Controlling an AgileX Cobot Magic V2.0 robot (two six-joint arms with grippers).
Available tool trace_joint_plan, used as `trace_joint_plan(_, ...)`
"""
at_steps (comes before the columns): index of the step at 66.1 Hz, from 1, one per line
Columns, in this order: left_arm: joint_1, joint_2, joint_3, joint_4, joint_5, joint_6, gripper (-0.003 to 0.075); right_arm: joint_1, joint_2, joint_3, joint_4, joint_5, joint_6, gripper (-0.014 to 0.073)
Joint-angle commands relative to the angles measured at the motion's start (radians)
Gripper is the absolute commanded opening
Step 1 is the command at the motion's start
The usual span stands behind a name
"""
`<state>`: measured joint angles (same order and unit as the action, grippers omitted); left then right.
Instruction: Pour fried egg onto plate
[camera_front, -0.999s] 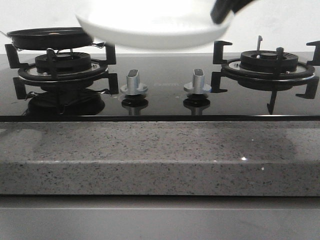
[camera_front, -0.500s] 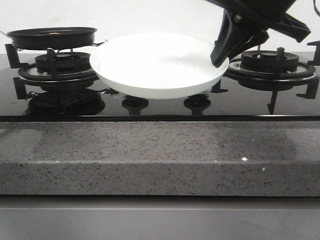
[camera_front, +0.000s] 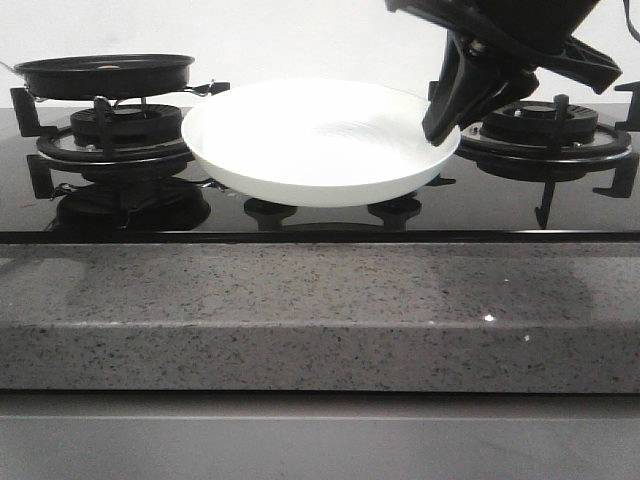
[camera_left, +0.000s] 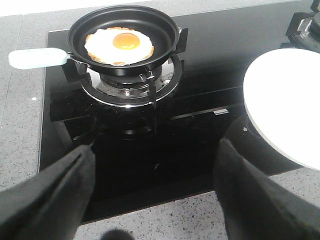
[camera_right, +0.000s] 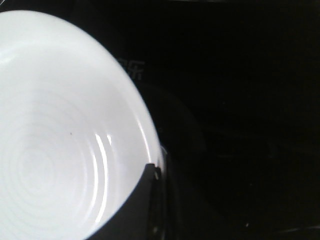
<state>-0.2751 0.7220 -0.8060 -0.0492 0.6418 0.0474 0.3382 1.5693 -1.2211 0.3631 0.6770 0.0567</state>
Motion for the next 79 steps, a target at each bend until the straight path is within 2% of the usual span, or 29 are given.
trace_joint_plan(1, -0.009, 0.002, -0.028, -0.006, -0.066, -0.001, 0.0501, 0.000, -0.035, -0.025, -0.005, -0.019, -0.003, -0.0067)
trace_joint_plan(20, -0.009, 0.002, -0.028, -0.006, -0.067, -0.001, 0.0501, 0.000, -0.035, -0.025, -0.005, -0.019, -0.003, -0.0067)
trace_joint_plan(34, -0.009, 0.002, -0.028, -0.008, -0.121, -0.001, 0.0498, 0.000, -0.035, -0.025, -0.005, -0.019, -0.003, -0.0067)
trace_joint_plan(41, -0.009, 0.002, -0.028, -0.008, -0.151, -0.001, 0.0464, 0.000, -0.035, -0.025, -0.005, -0.019, -0.003, -0.0067)
trace_joint_plan(51, -0.009, 0.002, -0.032, 0.006, -0.202, -0.001, 0.0375, 0.000, -0.035, -0.025, -0.005, -0.019, -0.003, -0.0067)
trace_joint_plan(58, -0.007, 0.034, -0.067, 0.033, -0.157, -0.001, 0.0417, 0.000, -0.035, -0.025, -0.005, -0.019, -0.003, -0.0067)
trace_joint_plan(66, -0.007, 0.100, -0.153, 0.077, -0.039, -0.003, 0.0554, 0.000, -0.035, -0.025, -0.005, -0.019, -0.003, -0.0067)
trace_joint_plan(70, -0.007, 0.146, -0.205, 0.095, 0.037, -0.003, 0.0596, 0.000, -0.035, -0.025, -0.005, -0.019, -0.003, -0.0067)
trace_joint_plan(79, 0.056, 0.250, -0.313, 0.114, 0.175, -0.003, 0.0601, 0.000, -0.035, -0.025, -0.005, -0.019, -0.003, -0.0067)
